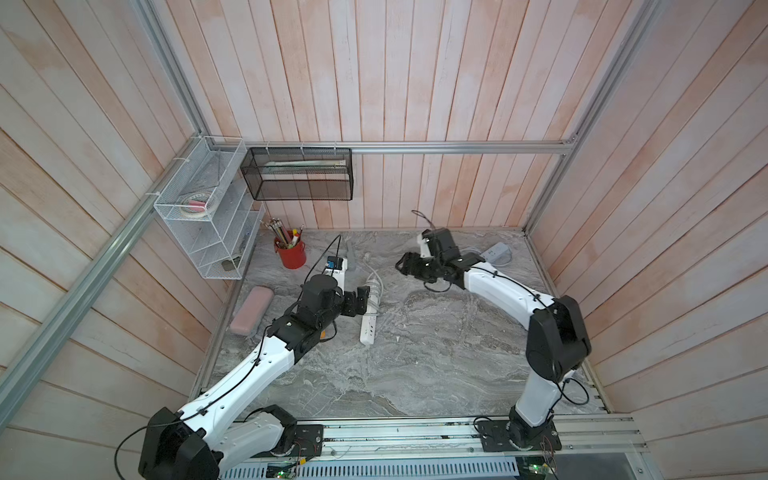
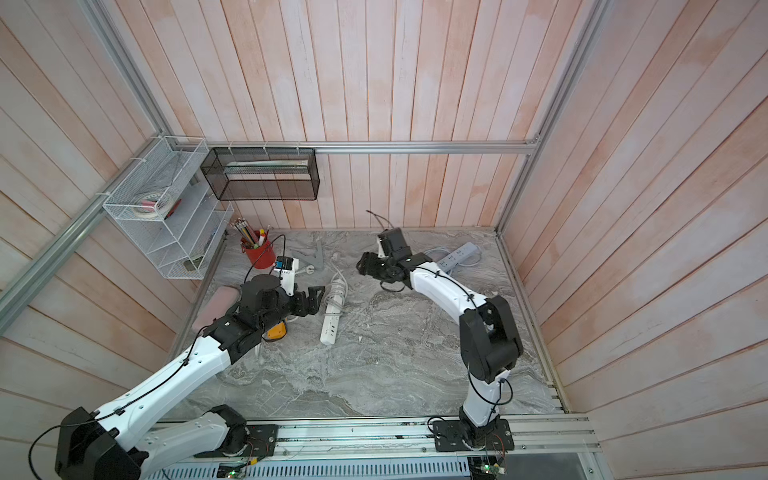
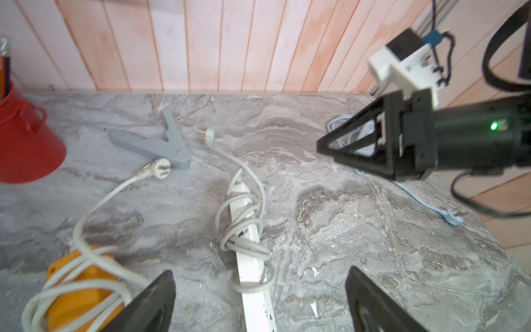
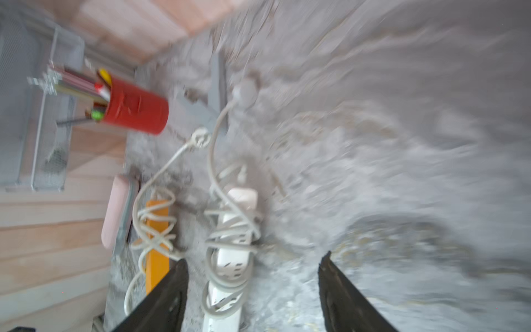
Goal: Wrap the cord around the power strip
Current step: Pick up the power strip from the center of the board.
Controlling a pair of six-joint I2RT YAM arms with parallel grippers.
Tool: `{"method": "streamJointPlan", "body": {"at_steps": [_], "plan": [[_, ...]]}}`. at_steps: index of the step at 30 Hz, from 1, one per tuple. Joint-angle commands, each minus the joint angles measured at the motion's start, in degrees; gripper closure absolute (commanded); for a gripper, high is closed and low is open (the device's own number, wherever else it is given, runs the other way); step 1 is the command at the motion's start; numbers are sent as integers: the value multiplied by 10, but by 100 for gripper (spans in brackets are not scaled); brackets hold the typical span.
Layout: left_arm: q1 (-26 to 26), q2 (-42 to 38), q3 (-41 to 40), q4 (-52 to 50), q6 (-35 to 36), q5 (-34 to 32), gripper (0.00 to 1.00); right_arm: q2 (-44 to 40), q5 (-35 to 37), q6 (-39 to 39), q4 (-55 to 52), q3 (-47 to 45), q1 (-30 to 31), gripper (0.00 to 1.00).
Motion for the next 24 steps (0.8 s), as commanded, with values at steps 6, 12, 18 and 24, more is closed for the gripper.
{"method": "streamJointPlan", "body": {"at_steps": [6,12,18,24], "plan": [[8,122,114,54,54,75,3,43,203,-55,-36,11,-235,25],[9,140,124,90,95,137,0,186,192,-16,-38,145,-284,22],[12,163,160,39,122,130,0,329,170,12,-74,312,-284,22],[15,188,190,0,108,141,6,445,183,48,-156,475,-282,26]]}}
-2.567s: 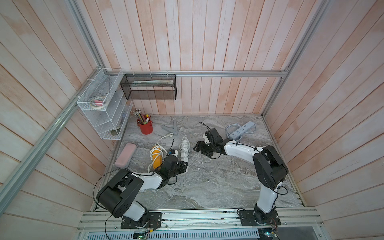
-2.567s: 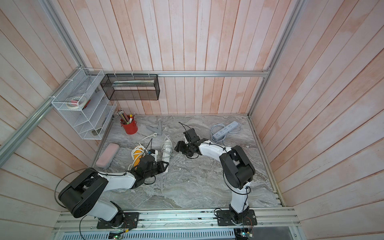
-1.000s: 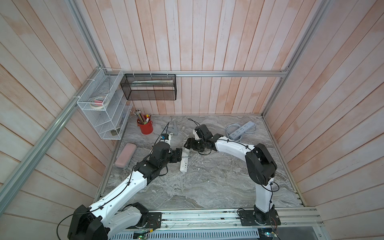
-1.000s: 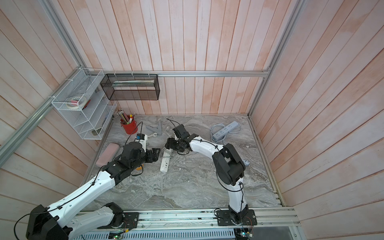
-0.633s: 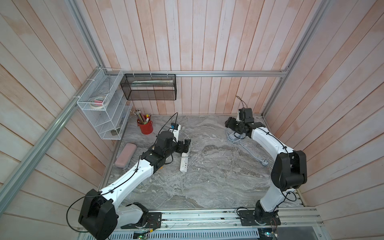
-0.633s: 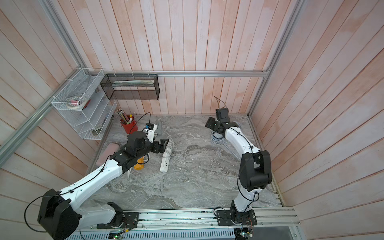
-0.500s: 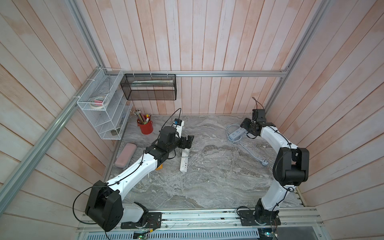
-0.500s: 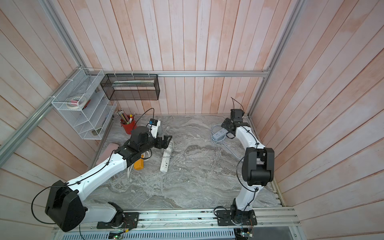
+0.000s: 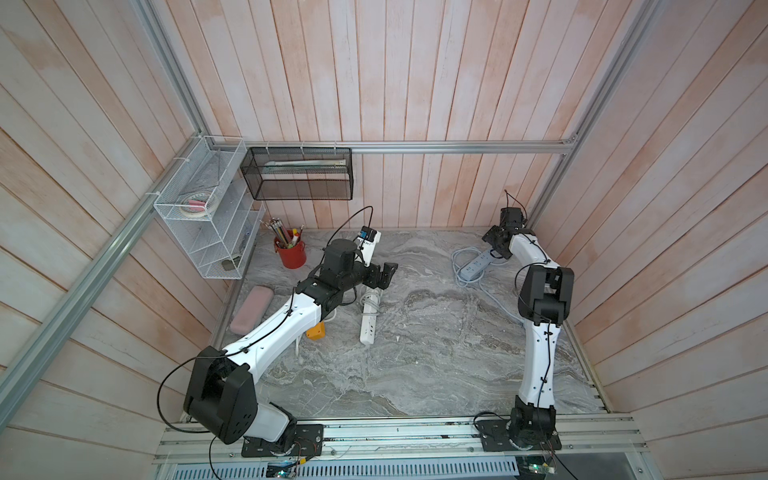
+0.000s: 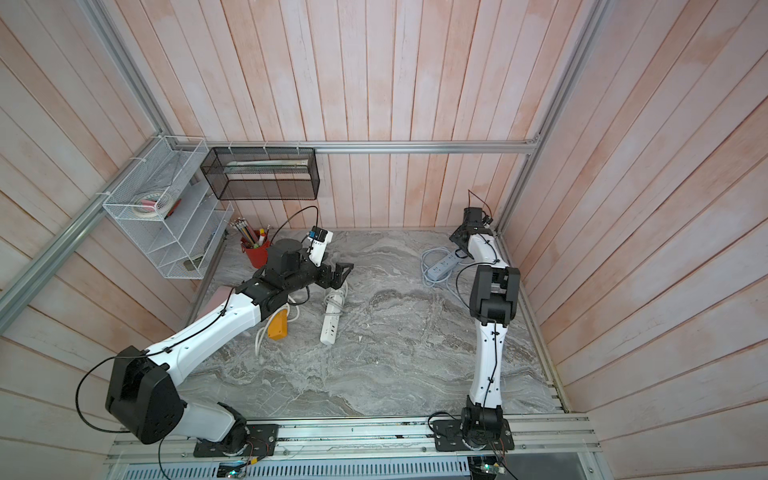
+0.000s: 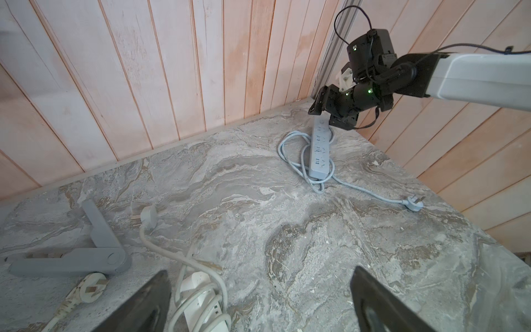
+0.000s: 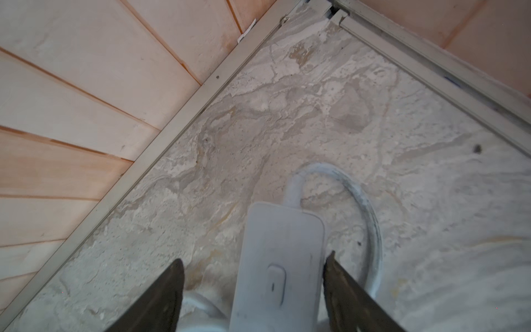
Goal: Wrap the cord around the power strip
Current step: Pick up the power strip from the center of the board.
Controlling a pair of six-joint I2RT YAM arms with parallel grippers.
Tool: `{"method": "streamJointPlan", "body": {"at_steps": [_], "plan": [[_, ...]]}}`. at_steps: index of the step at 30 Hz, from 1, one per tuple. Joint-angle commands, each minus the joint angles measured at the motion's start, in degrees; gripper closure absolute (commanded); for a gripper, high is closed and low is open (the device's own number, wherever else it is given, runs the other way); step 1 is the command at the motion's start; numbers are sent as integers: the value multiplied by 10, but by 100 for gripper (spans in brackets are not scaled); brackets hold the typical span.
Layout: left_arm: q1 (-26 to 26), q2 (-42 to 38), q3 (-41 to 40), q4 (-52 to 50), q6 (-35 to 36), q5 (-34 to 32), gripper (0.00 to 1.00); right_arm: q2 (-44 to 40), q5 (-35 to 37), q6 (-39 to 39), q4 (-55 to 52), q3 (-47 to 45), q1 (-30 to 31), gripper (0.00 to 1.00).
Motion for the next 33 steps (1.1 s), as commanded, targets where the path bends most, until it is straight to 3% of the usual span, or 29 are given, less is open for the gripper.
{"method": "streamJointPlan", "body": {"at_steps": [1,5,10,14,17,22,27,33], "plan": [[4,4,11,-25,1,19,8,39,9,35,-63,55,3,26],[12,-2,10,-23,-29,37,19,69,17,52,-91,91,3,30],[22,-8,-3,-8,-60,55,23,61,31,57,-81,56,2,31],[25,-2,3,-14,-84,71,27,75,24,44,-90,76,3,40],[25,-9,0,-19,-89,75,28,61,3,44,-82,70,2,54],[28,7,23,-55,-88,80,27,-64,-58,48,34,-46,21,78],[32,45,64,-53,-111,152,18,-211,-79,53,109,-179,70,83],[17,98,101,-25,-154,267,14,-399,-68,83,201,-366,159,85]]}}
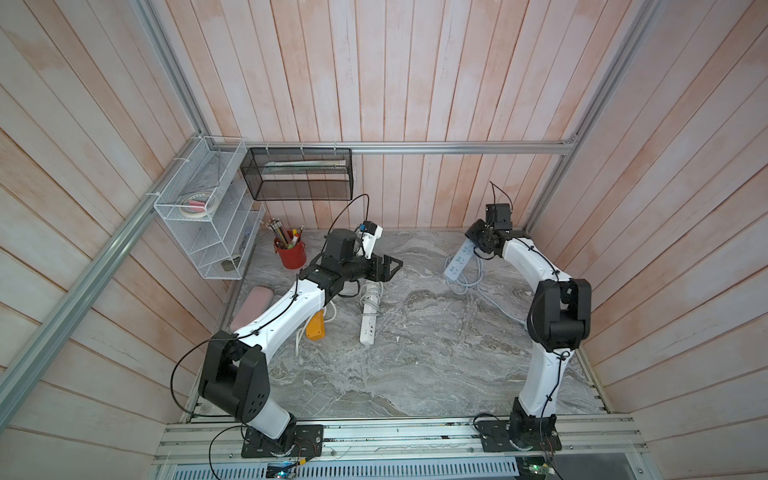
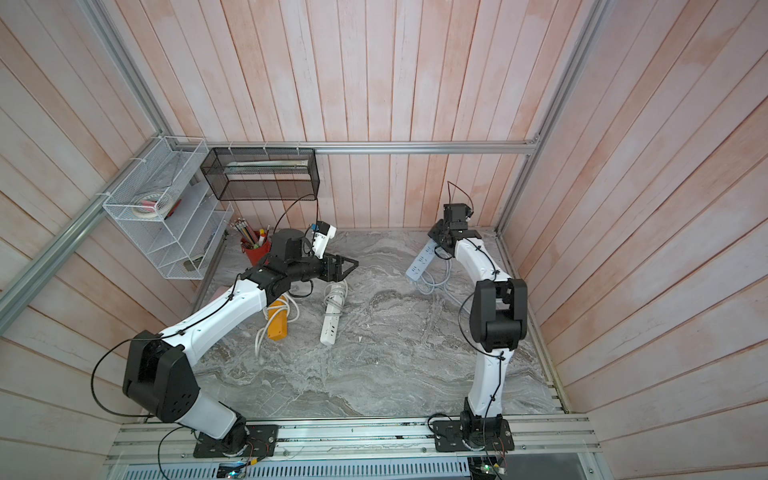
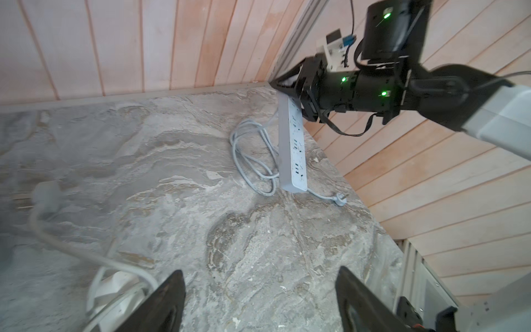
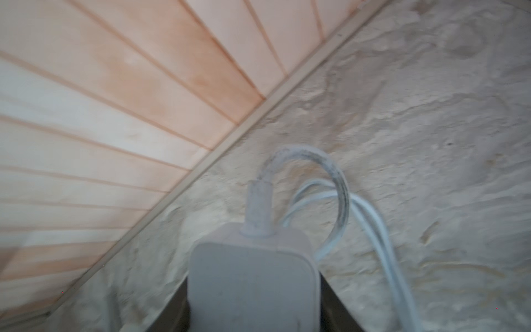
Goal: Wrap the cord around the power strip
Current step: Pick up the power strip from the center of the board, then wrap the power cord around the power strip.
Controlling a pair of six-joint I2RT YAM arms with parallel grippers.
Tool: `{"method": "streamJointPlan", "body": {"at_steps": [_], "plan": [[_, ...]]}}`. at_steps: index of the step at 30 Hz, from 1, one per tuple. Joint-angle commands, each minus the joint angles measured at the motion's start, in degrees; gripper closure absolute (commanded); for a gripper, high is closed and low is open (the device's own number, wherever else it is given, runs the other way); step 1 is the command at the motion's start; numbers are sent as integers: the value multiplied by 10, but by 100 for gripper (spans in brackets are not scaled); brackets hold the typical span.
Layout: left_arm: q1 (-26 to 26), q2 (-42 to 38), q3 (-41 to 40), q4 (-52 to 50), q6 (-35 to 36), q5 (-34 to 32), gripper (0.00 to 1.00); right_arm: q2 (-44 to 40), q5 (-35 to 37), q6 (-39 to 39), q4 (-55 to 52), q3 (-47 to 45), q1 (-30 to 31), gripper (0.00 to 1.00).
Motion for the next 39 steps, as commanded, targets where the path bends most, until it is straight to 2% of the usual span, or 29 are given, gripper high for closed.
{"method": "streamJointPlan", "body": {"at_steps": [1,4,9,13,16,20,22,26,27,30,32,34,36,38,39], "plan": [[-18,33,33,9,-26,92,13,-94,9,35,94,-80,51,85],[-40,44,37,24,-43,123,7,-162,42,68,152,-153,109,85],[-43,28,12,52,-60,148,9,-218,45,120,193,-215,163,86],[-57,21,-24,85,-82,169,23,-245,50,146,230,-249,190,86],[-71,27,-16,58,-69,170,33,-260,60,156,253,-266,210,86],[-76,29,-4,17,-44,146,39,-273,70,159,270,-272,226,87],[-76,24,-2,10,-37,129,52,-277,72,158,274,-271,232,87],[-77,3,0,14,-23,96,72,-282,70,150,281,-269,236,84],[-76,-7,-2,17,-19,81,78,-284,64,136,288,-267,235,78],[-59,-39,0,15,-10,41,90,-293,19,40,306,-261,229,49],[-39,-61,9,7,-4,27,93,-309,-54,-38,301,-267,203,39],[-27,-78,29,-14,16,8,95,-340,-118,-90,283,-302,155,35],[-26,-79,68,-53,48,-7,96,-374,-120,-139,272,-359,113,30],[-26,-77,105,-88,69,-19,96,-400,-123,-221,273,-413,84,12],[-26,-77,120,-101,79,-24,96,-407,-97,-263,273,-435,83,4]]}}
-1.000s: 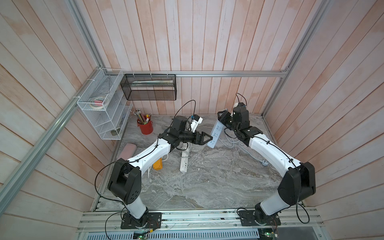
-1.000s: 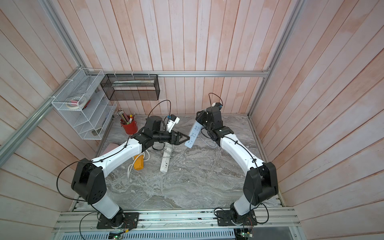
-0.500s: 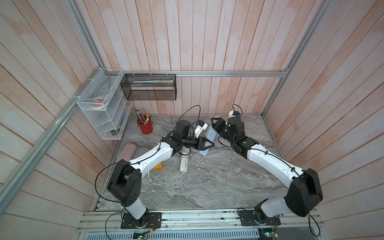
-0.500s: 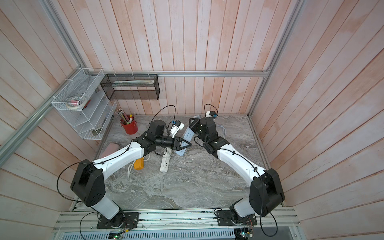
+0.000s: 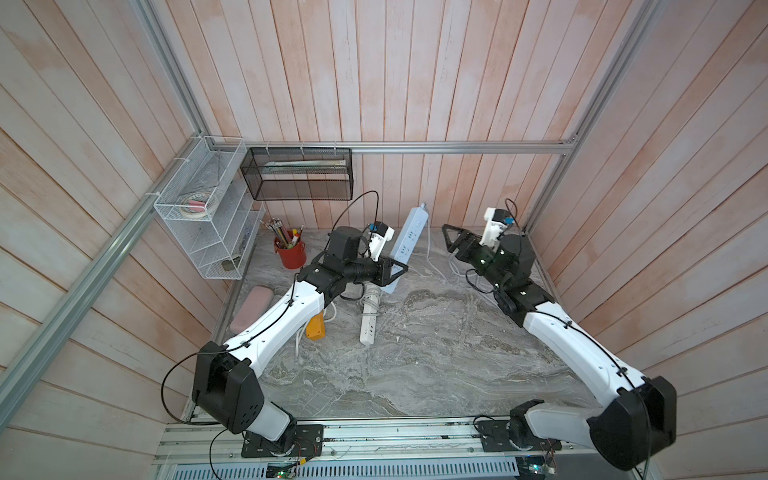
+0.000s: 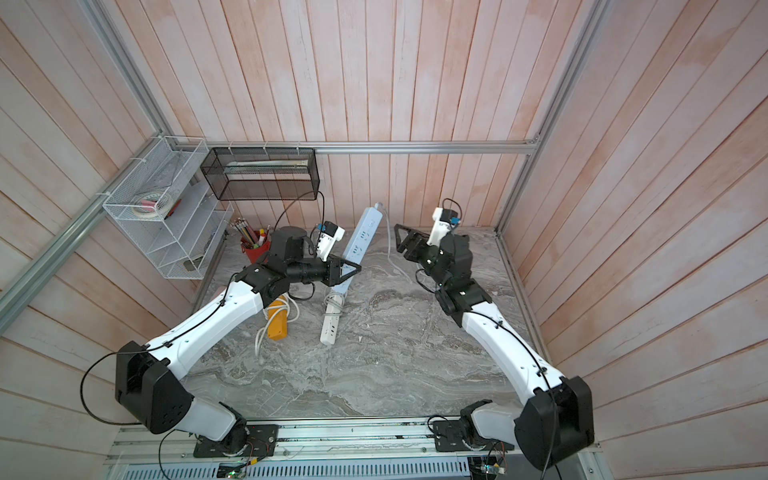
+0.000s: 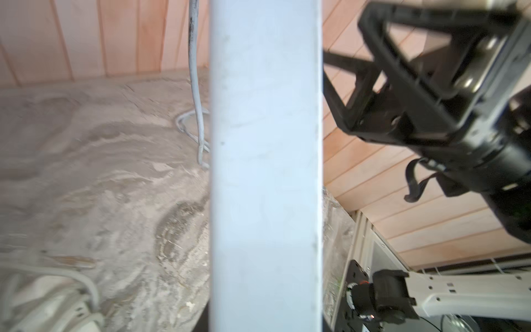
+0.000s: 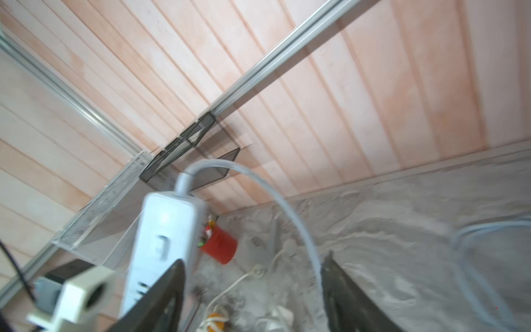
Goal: Wrap the cord around the power strip
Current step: Wrap the power cord around the power strip.
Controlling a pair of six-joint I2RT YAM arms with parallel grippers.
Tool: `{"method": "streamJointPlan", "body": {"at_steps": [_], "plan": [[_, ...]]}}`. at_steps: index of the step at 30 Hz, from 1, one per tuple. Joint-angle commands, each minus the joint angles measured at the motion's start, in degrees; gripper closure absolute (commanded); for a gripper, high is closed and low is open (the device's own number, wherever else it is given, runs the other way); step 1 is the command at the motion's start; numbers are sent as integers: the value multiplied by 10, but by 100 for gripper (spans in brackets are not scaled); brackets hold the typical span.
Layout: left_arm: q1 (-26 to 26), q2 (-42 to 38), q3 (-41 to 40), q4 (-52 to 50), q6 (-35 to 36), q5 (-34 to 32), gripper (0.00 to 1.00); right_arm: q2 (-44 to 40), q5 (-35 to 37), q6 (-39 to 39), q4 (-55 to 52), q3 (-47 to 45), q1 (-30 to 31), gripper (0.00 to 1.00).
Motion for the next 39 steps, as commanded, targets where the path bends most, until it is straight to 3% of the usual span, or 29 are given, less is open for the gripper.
{"method": "streamJointPlan", "body": {"at_steps": [1,4,10,18,25,31,39], "plan": [[0,-29,65,-22,63,-40,95,-6,4,-186,-17,-69,-8,3],[0,-27,96,-48,79,-47,96,19,51,-270,-6,-96,3,6],[0,-31,129,-64,81,-31,95,90,64,-342,52,-80,37,12],[-2,-46,134,-65,67,-12,95,211,39,-343,227,-34,43,16],[0,-56,136,-65,57,-6,95,328,-28,-356,265,71,52,24],[13,-60,124,-73,69,-18,95,271,-10,-329,293,6,41,25],[15,-55,121,-66,71,-3,95,153,-7,-359,252,-104,62,24]]}}
